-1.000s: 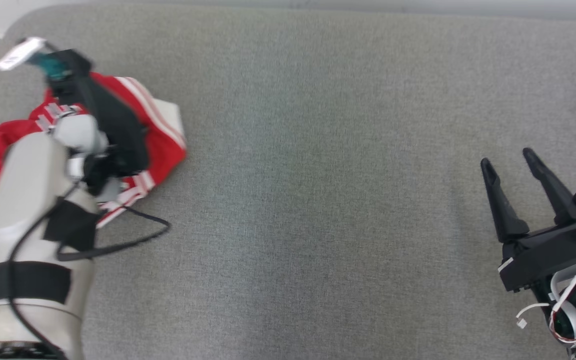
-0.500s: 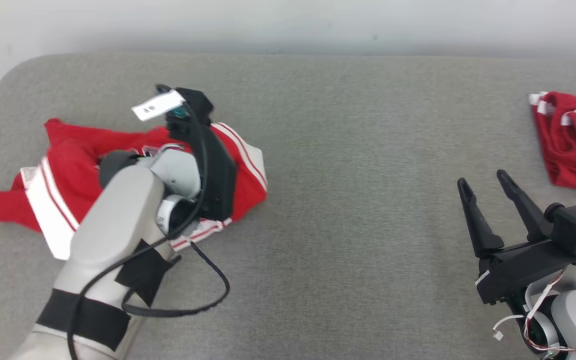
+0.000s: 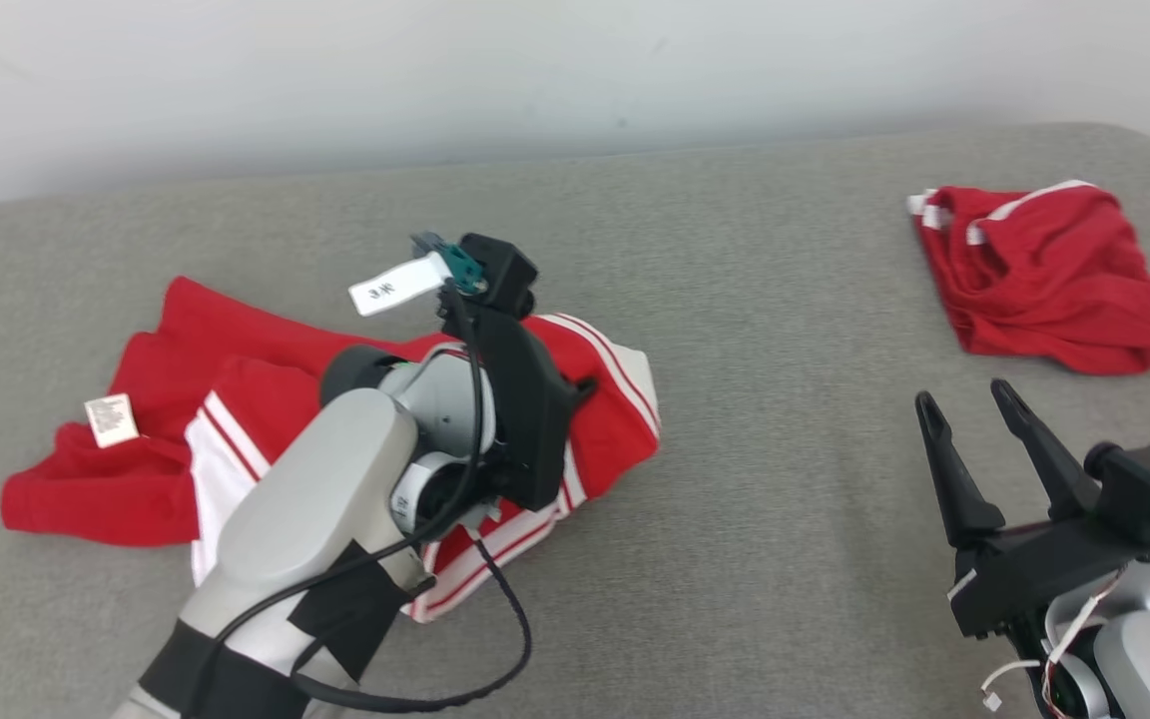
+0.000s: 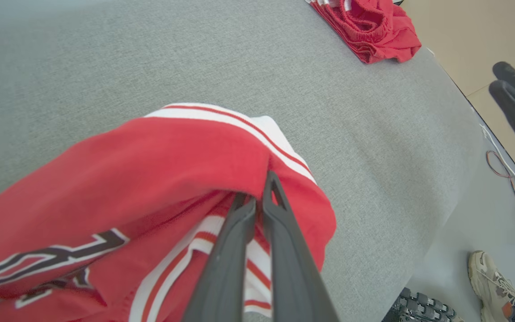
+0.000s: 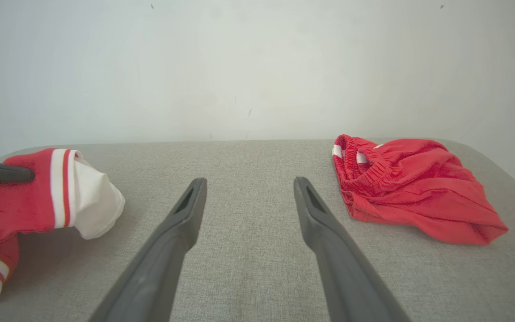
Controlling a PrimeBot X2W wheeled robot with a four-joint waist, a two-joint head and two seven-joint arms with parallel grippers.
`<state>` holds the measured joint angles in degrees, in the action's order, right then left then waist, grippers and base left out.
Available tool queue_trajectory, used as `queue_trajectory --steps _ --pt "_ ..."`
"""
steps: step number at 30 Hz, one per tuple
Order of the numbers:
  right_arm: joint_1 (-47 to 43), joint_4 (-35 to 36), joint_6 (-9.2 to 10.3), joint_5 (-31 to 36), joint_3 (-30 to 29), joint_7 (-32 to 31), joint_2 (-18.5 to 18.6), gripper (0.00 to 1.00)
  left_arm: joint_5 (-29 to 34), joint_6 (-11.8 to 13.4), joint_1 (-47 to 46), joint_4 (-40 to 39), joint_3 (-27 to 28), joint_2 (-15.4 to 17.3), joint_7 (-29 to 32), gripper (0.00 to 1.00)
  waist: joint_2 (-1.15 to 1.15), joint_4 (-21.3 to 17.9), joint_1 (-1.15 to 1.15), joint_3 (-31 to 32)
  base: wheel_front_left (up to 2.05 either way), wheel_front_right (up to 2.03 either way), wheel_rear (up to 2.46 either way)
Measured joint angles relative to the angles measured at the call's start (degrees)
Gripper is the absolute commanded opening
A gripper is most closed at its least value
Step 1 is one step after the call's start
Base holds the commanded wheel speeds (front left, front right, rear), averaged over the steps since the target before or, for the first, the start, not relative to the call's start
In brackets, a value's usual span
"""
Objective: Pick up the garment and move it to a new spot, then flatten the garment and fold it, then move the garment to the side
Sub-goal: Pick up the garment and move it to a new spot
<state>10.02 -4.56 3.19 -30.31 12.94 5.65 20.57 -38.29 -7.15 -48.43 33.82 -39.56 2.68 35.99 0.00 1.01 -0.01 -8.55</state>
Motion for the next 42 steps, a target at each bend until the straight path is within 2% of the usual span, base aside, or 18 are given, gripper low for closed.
queue_trajectory --steps 15,20,24,33,34,35,36,42 --pt "0.15 -0.03 -0.36 -0.36 0.42 0.92 -0.67 1.0 -4.07 0.0 0.11 -3.35 -5.94 -0.38 -3.7 0.0 0.0 -5.92 0.01 -0.41 0.0 0.0 0.0" --pt "0.15 -0.56 -0.69 -0.36 0.78 0.99 -0.87 1.0 -4.28 0.46 -3.3 -3.94 -9.12 -0.54 -9.34 0.0 0.0 -7.97 0.01 -0.89 0.0 0.0 0.0" --pt "0.24 -0.58 -1.07 -0.36 1.52 1.01 -1.31 1.0 -3.11 0.66 -6.78 -1.01 -10.46 -0.54 -12.45 0.0 0.0 -9.45 0.01 -1.59 0.0 0.0 0.0" --pt "1.65 -1.32 -1.56 -0.36 2.3 1.43 -2.02 1.0 -4.01 2.29 -7.61 4.07 -14.11 -0.49 -20.68 0.0 0.01 -11.21 0.02 -3.85 0.0 0.0 0.0" --pt "1.98 -1.53 -1.69 -0.36 2.35 1.44 -2.12 1.0 -4.56 2.61 -7.79 4.39 -14.77 -0.44 -21.45 0.3 0.01 -11.26 0.02 -3.97 0.0 0.0 0.0" --pt "2.31 -1.68 -1.69 -0.36 2.34 1.48 -2.13 1.0 -4.99 2.58 -8.13 4.77 -15.6 -0.45 -22.02 0.69 0.01 -11.21 0.02 -4.01 0.0 0.0 0.0" --pt "2.53 -2.02 -1.7 -0.36 2.36 1.49 -2.14 1.0 -5.09 2.59 -8.42 5.33 -16.17 -0.54 -22.71 1.0 0.01 -11.13 0.02 -3.98 0.0 0.0 0.0" --pt "2.6 -3.41 -2.18 -0.35 2.47 1.96 -2.16 1.0 -6.41 2.6 -8.51 6.23 -19.94 -0.45 -25.44 1.0 0.01 -10.27 0.02 -2.97 0.0 0.0 0.0"
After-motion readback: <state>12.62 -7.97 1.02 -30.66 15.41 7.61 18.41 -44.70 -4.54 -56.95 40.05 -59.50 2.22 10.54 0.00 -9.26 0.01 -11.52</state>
